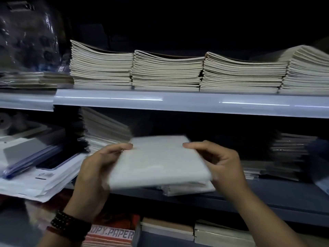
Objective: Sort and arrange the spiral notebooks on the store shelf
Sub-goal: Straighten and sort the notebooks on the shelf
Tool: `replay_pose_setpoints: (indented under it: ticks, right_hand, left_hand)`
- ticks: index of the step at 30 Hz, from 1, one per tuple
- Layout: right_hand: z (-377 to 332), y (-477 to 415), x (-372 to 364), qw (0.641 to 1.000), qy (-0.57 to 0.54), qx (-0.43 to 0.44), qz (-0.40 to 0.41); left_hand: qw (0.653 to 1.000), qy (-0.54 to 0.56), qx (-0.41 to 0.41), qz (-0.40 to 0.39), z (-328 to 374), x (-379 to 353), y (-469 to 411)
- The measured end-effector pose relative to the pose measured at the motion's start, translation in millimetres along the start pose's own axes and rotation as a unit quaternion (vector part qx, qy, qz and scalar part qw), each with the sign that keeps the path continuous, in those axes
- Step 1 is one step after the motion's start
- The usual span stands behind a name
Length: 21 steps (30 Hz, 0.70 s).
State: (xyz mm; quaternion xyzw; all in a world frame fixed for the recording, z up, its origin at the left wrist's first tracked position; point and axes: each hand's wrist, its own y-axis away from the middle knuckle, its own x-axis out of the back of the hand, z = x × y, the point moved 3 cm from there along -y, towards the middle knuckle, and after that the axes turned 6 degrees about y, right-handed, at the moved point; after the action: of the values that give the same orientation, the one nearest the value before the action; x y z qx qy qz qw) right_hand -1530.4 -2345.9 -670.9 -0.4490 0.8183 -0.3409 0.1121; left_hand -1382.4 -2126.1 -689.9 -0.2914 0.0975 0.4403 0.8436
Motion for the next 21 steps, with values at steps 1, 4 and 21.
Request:
replay_pose_setpoints:
  ticks: [1,4,21]
  right_hand:
    - [2.0,-0.5,-0.6,1.0,0.016,0.001,-0.003]
    - [12.6,-0.2,-3.7,0.997,-0.017,-0.072,0.006]
    - [68.2,-14.9,6.5,0.929,-0.015,-0.33,0.167]
  left_hand:
    - [1.0,0.017,0.021,0.001,-2.3,-0.7,0.0]
    - [0.999,-0.015,0.028,0.006,-6.0,-9.5,2.1]
    - [0.99,-0.123,0.002,0.065,-59.8,-22.5,-25.2]
